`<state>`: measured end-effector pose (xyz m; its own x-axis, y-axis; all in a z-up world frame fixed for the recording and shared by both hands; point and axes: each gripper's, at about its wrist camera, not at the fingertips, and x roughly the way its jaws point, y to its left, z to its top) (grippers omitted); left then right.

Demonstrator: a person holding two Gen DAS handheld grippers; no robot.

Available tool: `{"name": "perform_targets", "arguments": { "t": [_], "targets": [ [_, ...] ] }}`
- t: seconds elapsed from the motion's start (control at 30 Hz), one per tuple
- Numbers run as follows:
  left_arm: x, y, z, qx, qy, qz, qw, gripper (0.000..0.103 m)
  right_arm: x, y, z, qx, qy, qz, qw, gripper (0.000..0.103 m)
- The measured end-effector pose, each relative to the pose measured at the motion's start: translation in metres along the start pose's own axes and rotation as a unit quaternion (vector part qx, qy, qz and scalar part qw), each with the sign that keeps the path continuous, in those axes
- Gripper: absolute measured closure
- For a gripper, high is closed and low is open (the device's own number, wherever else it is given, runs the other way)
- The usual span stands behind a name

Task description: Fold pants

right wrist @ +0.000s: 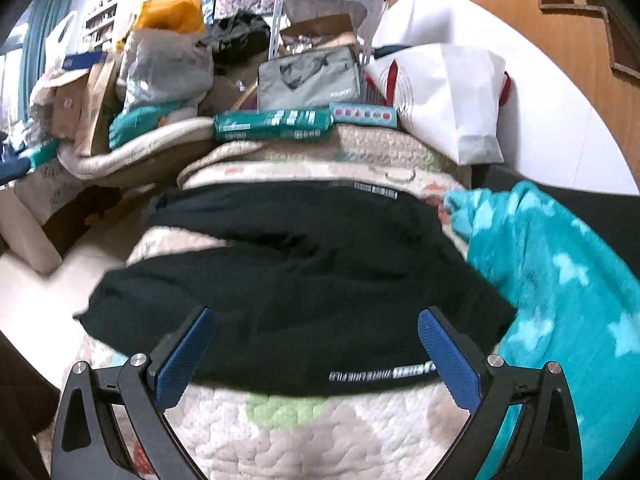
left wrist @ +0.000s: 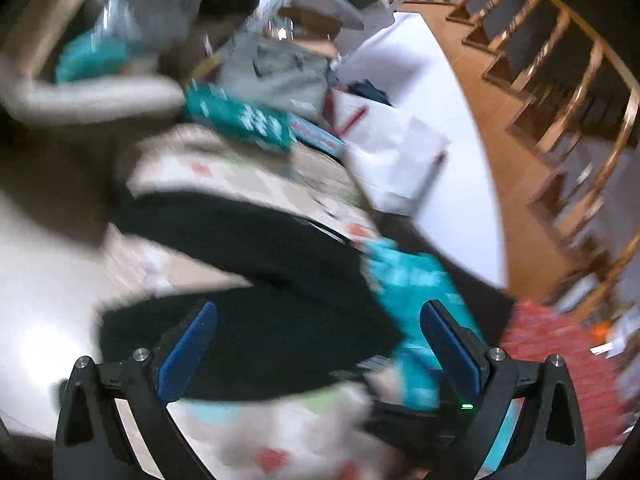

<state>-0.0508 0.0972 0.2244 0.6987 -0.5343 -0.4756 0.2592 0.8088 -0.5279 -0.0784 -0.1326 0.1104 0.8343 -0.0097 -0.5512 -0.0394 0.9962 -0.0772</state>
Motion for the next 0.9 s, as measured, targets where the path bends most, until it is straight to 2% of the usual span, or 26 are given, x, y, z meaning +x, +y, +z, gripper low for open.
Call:
{"name": "perform_targets", "arguments": {
  "t": [0.03, 0.13, 0.23, 0.3, 0.37, 0.43, 0.57, 0.7, 0.9],
  "targets": [
    [-0.002, -0.008, 0.004, 0.027, -0.023, 0.036, 0.9987, 0.002, -0.003, -0.003, 0.006, 0.001, -0.009, 0.002, 1.000, 0.000],
    [-0.003, -0.022, 0.012, 0.084, -0.081, 0.099, 0.9882, 0.001, -0.016, -0.013, 0.028, 0.004, -0.045, 0.005, 0.999, 0.000],
    [0.008, -0.022, 0.021, 0.113, -0.101, 0.107, 0.9827, 0.000, -0.024, -0.020, 0.051, 0.001, -0.070, 0.007, 0.998, 0.000],
    [0.025, -0.016, 0.029, 0.111, -0.082, 0.134, 0.9813, 0.000, -0.021, -0.025, 0.066, -0.001, -0.072, 0.011, 0.997, 0.000],
    [0.051, -0.003, 0.039, 0.108, -0.042, 0.176, 0.9775, 0.000, -0.014, -0.031, 0.079, -0.002, -0.065, 0.018, 0.998, 0.000],
    [0.068, 0.013, 0.046, 0.098, -0.029, 0.202, 0.9742, 0.000, -0.004, -0.038, 0.091, -0.005, -0.054, 0.023, 0.998, 0.000],
    [0.093, 0.046, 0.058, 0.071, 0.003, 0.204, 0.9764, 0.000, 0.019, -0.058, 0.112, -0.003, -0.033, 0.015, 0.999, 0.000],
    [0.116, 0.075, 0.067, 0.042, 0.026, 0.207, 0.9770, 0.000, 0.053, -0.079, 0.125, 0.003, 0.007, -0.001, 1.000, 0.000],
    [0.156, 0.115, 0.076, 0.029, 0.056, 0.249, 0.9666, 0.000, 0.106, -0.102, 0.132, 0.031, 0.058, -0.006, 0.998, 0.000]
  ]
}}
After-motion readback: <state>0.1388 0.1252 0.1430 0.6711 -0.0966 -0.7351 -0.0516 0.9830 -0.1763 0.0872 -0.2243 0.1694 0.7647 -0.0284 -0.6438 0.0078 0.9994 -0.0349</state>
